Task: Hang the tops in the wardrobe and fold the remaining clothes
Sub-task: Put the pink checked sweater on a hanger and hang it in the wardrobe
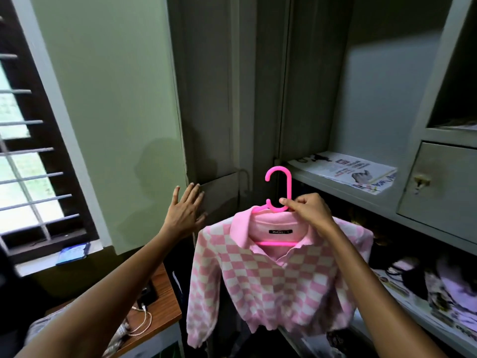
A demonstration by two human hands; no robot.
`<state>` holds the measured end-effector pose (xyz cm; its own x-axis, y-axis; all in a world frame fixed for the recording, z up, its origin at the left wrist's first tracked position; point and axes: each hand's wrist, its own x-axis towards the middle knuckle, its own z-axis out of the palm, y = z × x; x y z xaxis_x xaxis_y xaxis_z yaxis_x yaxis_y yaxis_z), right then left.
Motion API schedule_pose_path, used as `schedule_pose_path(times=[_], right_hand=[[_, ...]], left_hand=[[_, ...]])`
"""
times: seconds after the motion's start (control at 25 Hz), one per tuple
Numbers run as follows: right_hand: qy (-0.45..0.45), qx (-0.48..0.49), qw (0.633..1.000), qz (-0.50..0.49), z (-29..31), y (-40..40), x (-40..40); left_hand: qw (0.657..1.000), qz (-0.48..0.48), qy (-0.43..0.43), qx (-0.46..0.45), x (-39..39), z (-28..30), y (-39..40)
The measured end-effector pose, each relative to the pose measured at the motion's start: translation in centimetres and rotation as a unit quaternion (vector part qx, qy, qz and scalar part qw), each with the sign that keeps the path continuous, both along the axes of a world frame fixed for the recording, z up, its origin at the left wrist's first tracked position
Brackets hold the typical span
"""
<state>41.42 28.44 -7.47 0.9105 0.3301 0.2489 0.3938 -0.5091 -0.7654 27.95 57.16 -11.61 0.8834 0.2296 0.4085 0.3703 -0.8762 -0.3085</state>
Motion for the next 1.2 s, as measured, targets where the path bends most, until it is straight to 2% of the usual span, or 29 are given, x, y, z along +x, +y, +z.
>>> schedule_pose_path(times=[0.12,0.28,0.44,0.52,0.88,1.2], right_hand=[[-0.009,0.002,1.0,0.007,0.3,0.7,0.3],[-0.026,0.002,1.0,0.003,0.4,1.0,0.5],[-0.032,-0.003,0.999,-0.007,0.0,0.5,1.0],[-0.035,-0.003,0.999,-0.006,-0.5,0.1,1.5],[-0.048,-0.04,0.997,-0.041,-1.5,-1.1,2.3],[-0.056,-0.026,0.997,-0.044,-1.5,-1.5,2.3]], left_hand=[[0.997,0.04,-0.058,-0.009,1.7,1.5,1.8],[0.995,0.1,0.013,-0.008,3.8,3.4,3.5],[0.984,0.127,0.101,-0.069,5.4,2.0,4.7],[0.98,0.139,0.115,-0.083,6.0,1.1,5.2],[0.984,0.137,0.019,-0.11,9.3,0.8,4.9],[0.986,0.142,-0.012,-0.092,9.5,-0.2,4.6]])
